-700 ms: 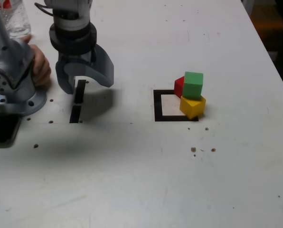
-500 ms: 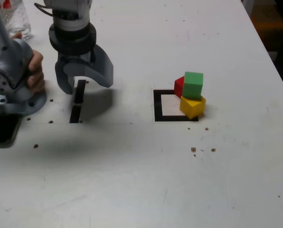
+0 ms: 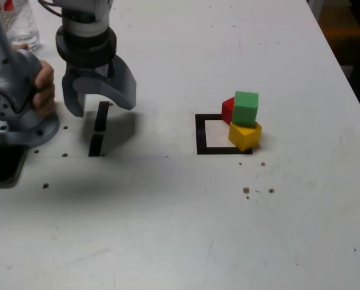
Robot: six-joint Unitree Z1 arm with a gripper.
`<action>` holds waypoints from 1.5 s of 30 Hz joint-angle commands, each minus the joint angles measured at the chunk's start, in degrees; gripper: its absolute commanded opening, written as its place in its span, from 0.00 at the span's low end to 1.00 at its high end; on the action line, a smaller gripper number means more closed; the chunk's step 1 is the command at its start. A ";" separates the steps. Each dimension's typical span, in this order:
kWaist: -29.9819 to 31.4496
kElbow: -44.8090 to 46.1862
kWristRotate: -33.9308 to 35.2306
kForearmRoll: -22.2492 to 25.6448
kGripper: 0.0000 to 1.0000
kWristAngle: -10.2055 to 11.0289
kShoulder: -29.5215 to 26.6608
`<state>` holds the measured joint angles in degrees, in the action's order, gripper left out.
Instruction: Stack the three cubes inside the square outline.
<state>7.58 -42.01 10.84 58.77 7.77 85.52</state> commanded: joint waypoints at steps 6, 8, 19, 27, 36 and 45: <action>-0.07 -6.81 -0.02 7.31 0.88 0.50 0.80; -0.08 -8.97 -0.16 10.08 0.88 0.90 1.24; -0.06 -22.44 -6.15 20.79 0.88 1.82 3.16; -0.09 -32.27 -13.94 25.25 0.88 2.60 6.77; -0.06 -45.04 -18.32 30.65 0.88 0.18 12.57; -0.01 -57.60 -17.89 34.93 0.88 -5.77 19.51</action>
<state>7.56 -99.25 -7.17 92.93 2.28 104.06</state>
